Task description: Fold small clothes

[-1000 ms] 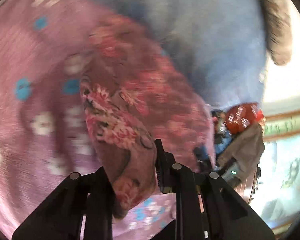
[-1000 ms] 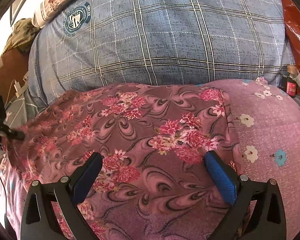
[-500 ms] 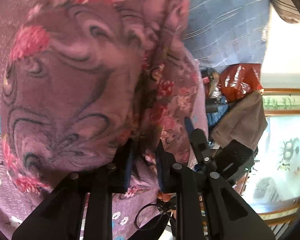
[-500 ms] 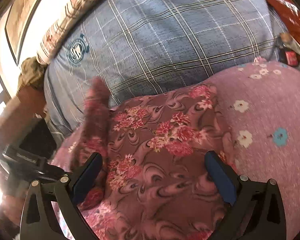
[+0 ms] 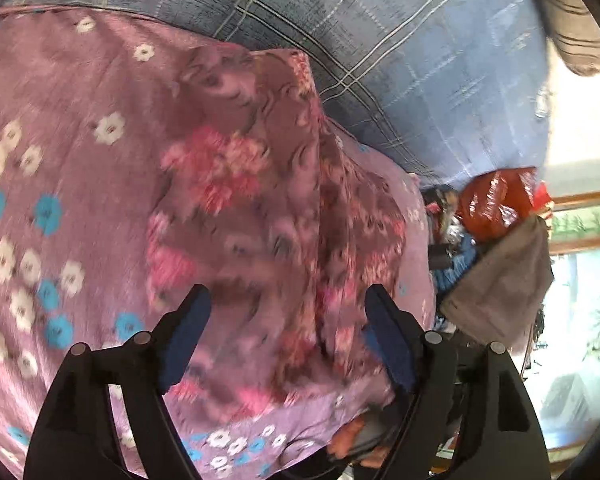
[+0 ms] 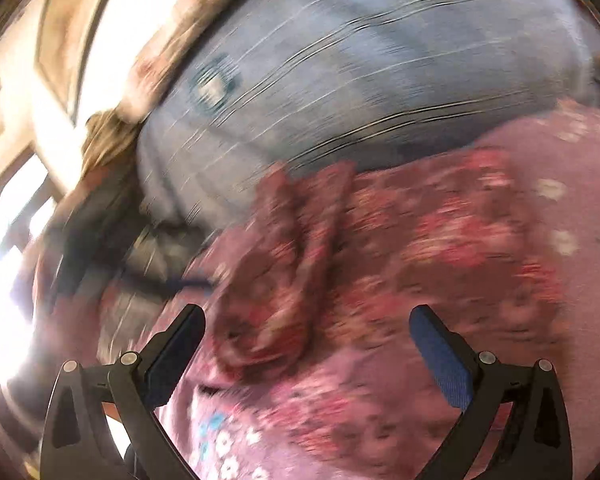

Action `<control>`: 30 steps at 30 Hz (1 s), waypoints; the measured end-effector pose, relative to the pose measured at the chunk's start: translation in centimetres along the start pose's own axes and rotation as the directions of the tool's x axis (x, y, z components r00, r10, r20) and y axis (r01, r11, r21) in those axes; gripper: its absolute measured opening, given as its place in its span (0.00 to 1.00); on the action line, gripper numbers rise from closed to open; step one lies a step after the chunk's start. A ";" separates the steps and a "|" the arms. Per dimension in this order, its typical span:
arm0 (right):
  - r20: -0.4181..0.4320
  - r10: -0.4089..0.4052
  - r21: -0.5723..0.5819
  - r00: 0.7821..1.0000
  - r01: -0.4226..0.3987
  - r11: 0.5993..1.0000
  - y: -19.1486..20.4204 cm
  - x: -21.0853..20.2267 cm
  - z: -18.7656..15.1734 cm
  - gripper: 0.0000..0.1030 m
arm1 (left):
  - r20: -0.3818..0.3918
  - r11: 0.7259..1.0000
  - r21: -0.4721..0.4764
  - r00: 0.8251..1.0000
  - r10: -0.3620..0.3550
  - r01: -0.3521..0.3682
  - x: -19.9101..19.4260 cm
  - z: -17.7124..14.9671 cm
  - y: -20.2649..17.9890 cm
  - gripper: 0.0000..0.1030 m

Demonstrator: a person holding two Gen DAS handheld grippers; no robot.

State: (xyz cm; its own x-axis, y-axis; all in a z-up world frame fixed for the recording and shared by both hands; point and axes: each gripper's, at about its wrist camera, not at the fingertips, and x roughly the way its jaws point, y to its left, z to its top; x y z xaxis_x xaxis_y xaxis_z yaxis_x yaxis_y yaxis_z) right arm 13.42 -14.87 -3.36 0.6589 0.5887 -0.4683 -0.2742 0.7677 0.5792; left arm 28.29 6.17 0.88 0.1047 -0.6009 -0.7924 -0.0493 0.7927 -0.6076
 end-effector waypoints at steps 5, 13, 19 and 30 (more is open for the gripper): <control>-0.087 0.004 -0.095 0.996 -0.012 0.995 2.7 3.2 -0.6 1.00 | -0.056 0.976 0.080 0.976 0.208 -0.204 4.1 1.9 -4.3 0.77; -0.082 -0.033 -0.121 0.996 0.023 0.992 3.2 4.9 -2.1 0.73 | -0.075 0.847 0.183 0.852 0.518 -0.499 10.1 2.9 -6.9 0.77; -0.022 0.023 -0.024 1.000 -0.023 0.999 1.0 3.9 -2.3 0.14 | 0.011 0.867 0.153 0.879 0.478 -0.473 8.2 2.0 -5.3 0.18; 0.186 0.056 0.063 0.981 -0.069 0.996 -1.3 -8.5 -3.7 0.12 | -0.062 0.964 0.241 0.989 0.131 -0.113 9.2 -4.9 -10.8 0.12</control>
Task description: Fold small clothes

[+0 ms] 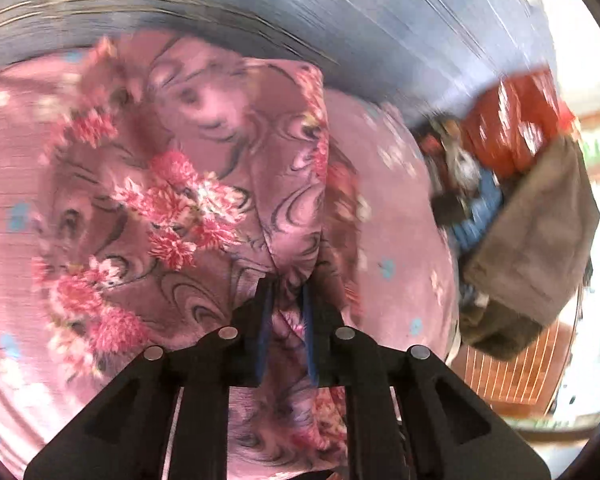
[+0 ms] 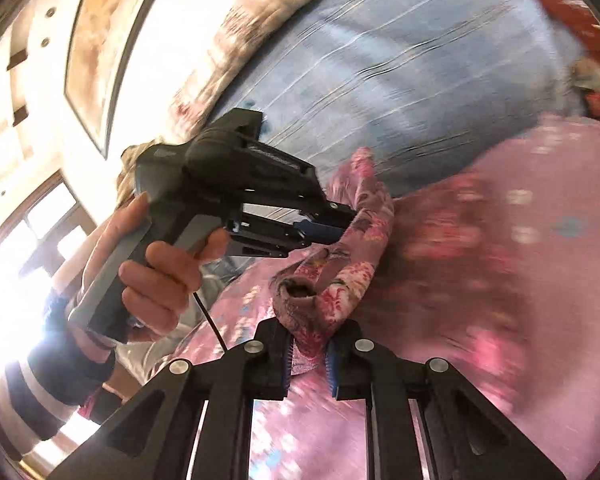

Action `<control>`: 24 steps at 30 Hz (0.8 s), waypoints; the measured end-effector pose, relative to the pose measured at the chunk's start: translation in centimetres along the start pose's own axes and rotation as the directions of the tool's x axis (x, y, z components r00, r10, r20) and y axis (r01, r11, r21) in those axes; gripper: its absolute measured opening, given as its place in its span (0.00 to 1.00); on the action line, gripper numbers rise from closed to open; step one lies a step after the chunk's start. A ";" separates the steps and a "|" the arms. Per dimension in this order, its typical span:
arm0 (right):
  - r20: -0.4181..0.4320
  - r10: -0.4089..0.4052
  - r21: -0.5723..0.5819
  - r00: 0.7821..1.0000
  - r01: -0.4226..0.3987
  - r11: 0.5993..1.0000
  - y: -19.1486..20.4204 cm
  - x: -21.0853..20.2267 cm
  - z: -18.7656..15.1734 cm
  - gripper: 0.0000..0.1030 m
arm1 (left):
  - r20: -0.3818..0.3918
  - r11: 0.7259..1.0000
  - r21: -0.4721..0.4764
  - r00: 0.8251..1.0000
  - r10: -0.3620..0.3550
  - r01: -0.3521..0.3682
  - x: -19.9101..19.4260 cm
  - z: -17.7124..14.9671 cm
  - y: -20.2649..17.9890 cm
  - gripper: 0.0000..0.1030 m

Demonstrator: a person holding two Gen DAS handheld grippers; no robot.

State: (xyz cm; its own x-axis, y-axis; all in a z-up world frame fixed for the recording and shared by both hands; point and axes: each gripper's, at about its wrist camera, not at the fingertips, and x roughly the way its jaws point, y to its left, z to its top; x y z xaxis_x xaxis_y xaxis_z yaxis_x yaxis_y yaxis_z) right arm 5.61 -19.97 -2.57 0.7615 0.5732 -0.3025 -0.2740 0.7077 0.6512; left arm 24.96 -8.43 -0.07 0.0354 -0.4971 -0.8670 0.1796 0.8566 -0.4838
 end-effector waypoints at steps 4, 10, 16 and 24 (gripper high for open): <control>-0.134 -0.099 0.150 0.986 0.119 0.981 -5.3 -0.1 -1.9 0.16 | -0.020 0.998 -0.059 1.000 -0.016 0.015 3.3 -0.2 1.2 0.13; -0.048 -0.123 0.106 0.991 0.128 0.986 -4.4 -4.5 0.6 0.34 | 0.174 0.938 -0.103 0.934 -0.311 0.331 -4.7 -2.2 7.0 0.64; -0.043 -0.077 0.109 0.996 0.082 0.991 -5.1 0.3 8.6 0.54 | 0.262 0.932 -0.220 0.938 -0.228 0.288 -5.9 -2.2 13.6 0.78; -0.290 -0.172 0.045 0.942 0.193 0.980 -6.6 14.2 11.7 0.04 | 0.283 0.919 -0.218 0.923 -0.262 0.328 -7.1 -2.5 15.6 0.78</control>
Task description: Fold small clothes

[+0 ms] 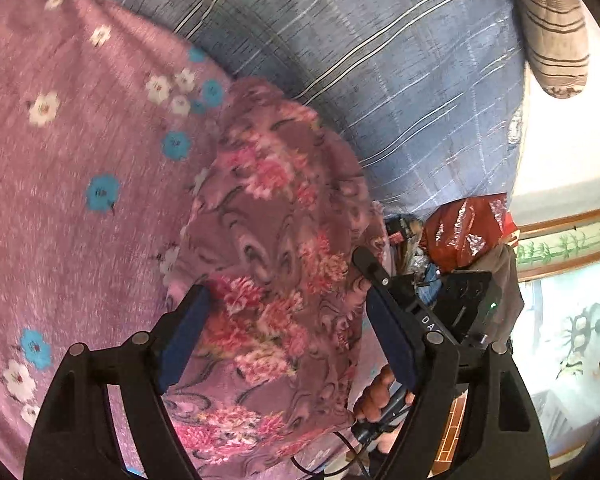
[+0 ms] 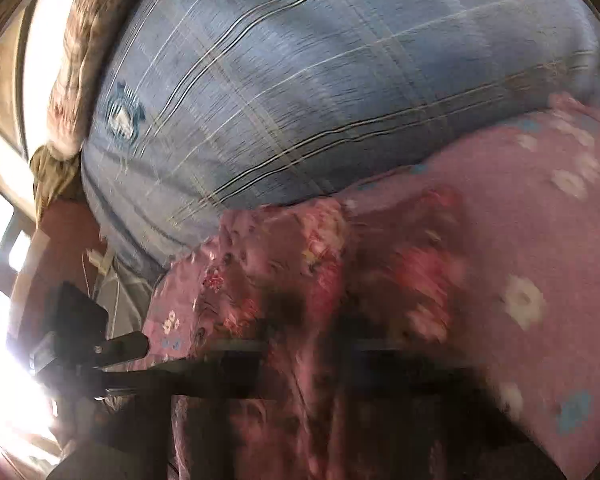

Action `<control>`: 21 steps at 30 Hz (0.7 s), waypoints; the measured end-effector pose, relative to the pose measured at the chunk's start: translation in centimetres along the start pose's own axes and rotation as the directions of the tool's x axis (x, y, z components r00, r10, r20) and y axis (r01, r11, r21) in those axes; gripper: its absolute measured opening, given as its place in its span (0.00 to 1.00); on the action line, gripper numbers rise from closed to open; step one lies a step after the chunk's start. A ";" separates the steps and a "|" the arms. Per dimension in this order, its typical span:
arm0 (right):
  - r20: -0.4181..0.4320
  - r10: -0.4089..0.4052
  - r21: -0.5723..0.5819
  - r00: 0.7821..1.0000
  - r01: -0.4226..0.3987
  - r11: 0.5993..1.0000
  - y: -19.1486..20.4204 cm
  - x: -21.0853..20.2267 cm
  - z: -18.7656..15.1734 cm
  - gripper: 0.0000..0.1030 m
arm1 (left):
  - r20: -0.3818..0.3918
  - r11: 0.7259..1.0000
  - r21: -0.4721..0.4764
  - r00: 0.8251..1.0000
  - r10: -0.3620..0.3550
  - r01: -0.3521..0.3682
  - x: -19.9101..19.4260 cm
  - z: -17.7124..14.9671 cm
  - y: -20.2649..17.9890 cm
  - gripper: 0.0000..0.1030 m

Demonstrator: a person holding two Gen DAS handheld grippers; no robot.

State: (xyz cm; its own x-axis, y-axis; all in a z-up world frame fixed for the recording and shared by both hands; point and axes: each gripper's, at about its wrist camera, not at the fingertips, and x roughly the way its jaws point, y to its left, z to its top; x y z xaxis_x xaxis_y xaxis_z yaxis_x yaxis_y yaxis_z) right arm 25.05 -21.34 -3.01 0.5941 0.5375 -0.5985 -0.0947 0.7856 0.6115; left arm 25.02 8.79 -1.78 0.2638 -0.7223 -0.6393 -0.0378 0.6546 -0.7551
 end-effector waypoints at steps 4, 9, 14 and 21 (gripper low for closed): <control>0.175 0.053 -0.044 0.983 -0.046 0.998 0.5 -3.8 1.1 0.04 | 0.033 0.999 0.025 0.999 0.037 -0.038 0.6 1.1 -0.5 0.78; -0.005 -0.162 0.058 0.987 0.162 0.985 -4.8 -0.3 0.1 0.05 | -0.087 0.991 -0.007 0.987 0.133 -0.134 4.9 1.0 1.1 0.78; 0.064 0.049 0.137 0.997 -0.057 0.989 -5.0 -4.0 -1.5 0.39 | -0.074 0.993 0.025 0.991 0.115 -0.114 3.5 -0.6 1.4 0.78; -0.080 0.022 -0.063 0.997 -0.028 0.998 -1.2 -3.0 -5.0 0.13 | -0.058 0.993 0.025 0.991 0.119 -0.118 1.7 -3.1 2.0 0.78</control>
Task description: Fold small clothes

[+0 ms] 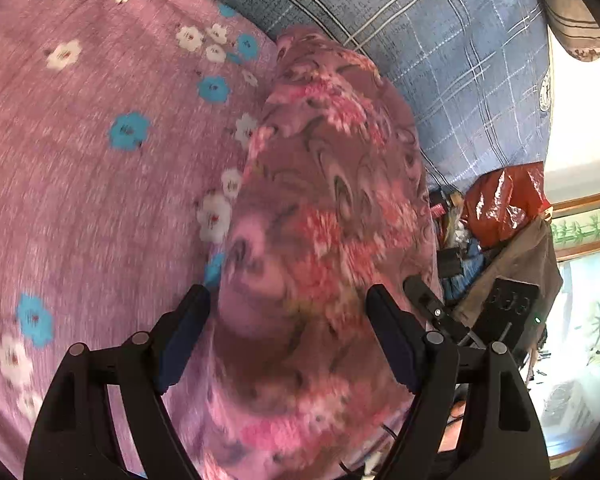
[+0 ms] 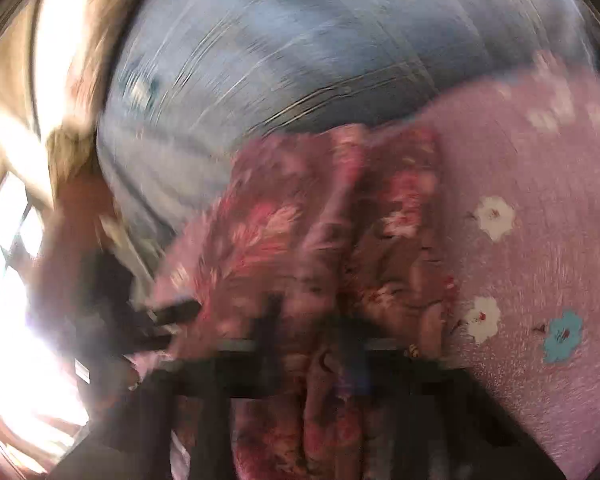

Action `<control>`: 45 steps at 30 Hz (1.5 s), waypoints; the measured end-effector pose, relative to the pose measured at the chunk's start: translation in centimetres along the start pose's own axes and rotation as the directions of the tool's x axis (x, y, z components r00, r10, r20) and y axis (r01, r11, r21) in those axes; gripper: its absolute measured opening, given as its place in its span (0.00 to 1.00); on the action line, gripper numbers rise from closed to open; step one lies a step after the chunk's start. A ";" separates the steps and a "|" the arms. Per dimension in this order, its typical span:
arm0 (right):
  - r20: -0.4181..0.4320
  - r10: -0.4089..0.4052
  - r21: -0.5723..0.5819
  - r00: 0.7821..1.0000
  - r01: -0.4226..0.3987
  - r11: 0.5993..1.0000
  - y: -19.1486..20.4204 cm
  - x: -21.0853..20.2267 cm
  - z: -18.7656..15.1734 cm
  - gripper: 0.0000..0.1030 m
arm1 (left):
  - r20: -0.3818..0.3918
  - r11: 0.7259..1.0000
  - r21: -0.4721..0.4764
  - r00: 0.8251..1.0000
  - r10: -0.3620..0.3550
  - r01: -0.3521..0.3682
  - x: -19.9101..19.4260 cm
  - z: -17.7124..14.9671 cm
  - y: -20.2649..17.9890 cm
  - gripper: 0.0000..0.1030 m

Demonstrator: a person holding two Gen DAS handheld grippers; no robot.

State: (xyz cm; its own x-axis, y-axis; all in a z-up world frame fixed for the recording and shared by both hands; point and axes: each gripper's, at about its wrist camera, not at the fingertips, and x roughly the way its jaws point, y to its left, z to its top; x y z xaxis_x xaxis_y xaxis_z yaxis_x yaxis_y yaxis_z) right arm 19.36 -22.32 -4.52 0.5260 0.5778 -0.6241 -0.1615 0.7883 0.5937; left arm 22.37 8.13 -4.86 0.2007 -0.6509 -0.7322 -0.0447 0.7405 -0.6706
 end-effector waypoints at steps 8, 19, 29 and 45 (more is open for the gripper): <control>0.032 -0.196 -0.051 0.980 0.197 0.979 -0.4 0.1 0.0 0.17 | 0.016 0.997 0.030 0.998 0.064 -0.065 -0.8 -2.9 0.4 0.78; 0.050 -0.105 -0.076 0.993 0.109 0.991 0.7 -5.4 -6.3 0.06 | 0.068 0.958 0.171 0.973 0.219 -0.228 -0.1 -6.6 -2.3 0.78; 0.047 -0.153 -0.070 0.987 0.156 0.985 0.2 -6.0 -7.4 0.11 | 0.101 0.910 0.240 0.941 0.322 -0.337 2.6 -7.8 -5.2 0.78; 0.134 -0.090 0.191 0.987 0.064 0.980 -3.1 -2.7 4.2 0.47 | 0.138 0.946 0.151 0.953 0.268 -0.288 0.3 2.5 -4.9 0.78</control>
State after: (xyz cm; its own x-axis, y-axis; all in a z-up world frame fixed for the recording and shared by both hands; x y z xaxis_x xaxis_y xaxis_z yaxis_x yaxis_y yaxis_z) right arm 21.94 -27.19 -2.50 0.6453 0.4709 -0.6016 0.0346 0.7687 0.6387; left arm 25.12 4.72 -1.47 0.3142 -0.3990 -0.8614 0.0481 0.9129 -0.4053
